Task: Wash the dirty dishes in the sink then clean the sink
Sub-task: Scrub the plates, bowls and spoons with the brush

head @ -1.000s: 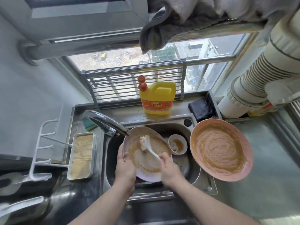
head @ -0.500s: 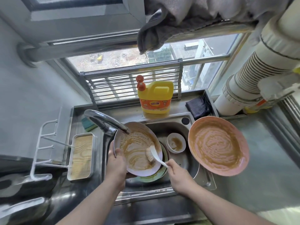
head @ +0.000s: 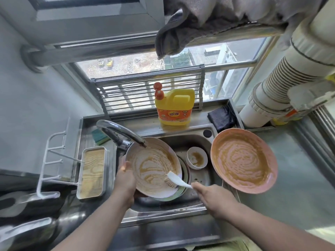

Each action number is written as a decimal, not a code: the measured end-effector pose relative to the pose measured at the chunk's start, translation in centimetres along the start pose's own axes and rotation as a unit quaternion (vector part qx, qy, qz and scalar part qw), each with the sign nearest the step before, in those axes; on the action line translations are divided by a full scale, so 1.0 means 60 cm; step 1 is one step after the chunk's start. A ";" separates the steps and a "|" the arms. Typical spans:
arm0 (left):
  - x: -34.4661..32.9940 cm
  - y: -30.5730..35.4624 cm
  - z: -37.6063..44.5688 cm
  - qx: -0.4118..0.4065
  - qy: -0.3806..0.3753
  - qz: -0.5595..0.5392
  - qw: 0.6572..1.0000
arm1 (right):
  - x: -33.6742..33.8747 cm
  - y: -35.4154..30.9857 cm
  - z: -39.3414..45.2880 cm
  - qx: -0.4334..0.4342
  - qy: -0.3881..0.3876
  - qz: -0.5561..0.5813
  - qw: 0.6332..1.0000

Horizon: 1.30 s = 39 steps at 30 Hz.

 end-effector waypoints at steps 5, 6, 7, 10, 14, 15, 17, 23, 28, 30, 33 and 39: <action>-0.021 -0.018 -0.030 -0.043 0.022 0.075 0.996 | -0.023 -0.110 0.013 0.074 0.026 0.101 0.992; -0.026 -0.028 -0.039 -0.052 0.016 0.085 0.995 | -0.022 -0.132 0.030 0.071 0.045 0.145 0.986; -0.029 -0.039 -0.049 -0.052 0.014 0.085 0.995 | -0.013 -0.147 0.055 0.058 0.062 0.178 0.980; -0.032 -0.060 -0.066 -0.044 0.020 0.085 0.995 | 0.025 -0.134 0.134 -0.019 0.089 0.163 0.982; -0.021 -0.047 -0.058 -0.068 0.059 0.115 0.989 | 0.007 -0.038 0.128 -0.132 0.056 0.122 0.982; -0.018 -0.040 -0.053 -0.070 0.063 0.112 0.989 | -0.011 -0.024 0.113 -0.141 0.058 0.136 0.979; -0.016 -0.032 -0.050 -0.066 0.060 0.116 0.989 | -0.042 -0.025 0.094 -0.137 0.061 0.159 0.976; -0.031 -0.037 -0.079 -0.098 0.037 0.225 0.969 | -0.005 -0.127 0.147 -0.067 0.125 0.263 0.954; -0.018 -0.003 -0.077 -0.183 0.049 0.286 0.939 | 0.000 -0.096 0.148 -0.069 0.125 0.195 0.970; -0.008 0.005 -0.073 -0.215 0.041 0.311 0.925 | -0.026 -0.061 0.131 -0.085 0.093 0.160 0.979; 0.009 0.008 -0.064 -0.243 0.029 0.394 0.886 | -0.077 -0.035 0.093 -0.083 0.065 0.119 0.987; 0.005 -0.011 -0.074 -0.274 0.013 0.437 0.856 | -0.064 -0.054 0.115 -0.070 0.168 0.160 0.970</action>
Point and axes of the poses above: each hand's wrist, its own z-axis towards the middle knuckle, its own x-axis out of the back of the hand, y = z × x, the point moved 1 cm from there along z, towards the middle knuckle, and after that the axes turned 4 degrees about x, right-handed, at the moved point
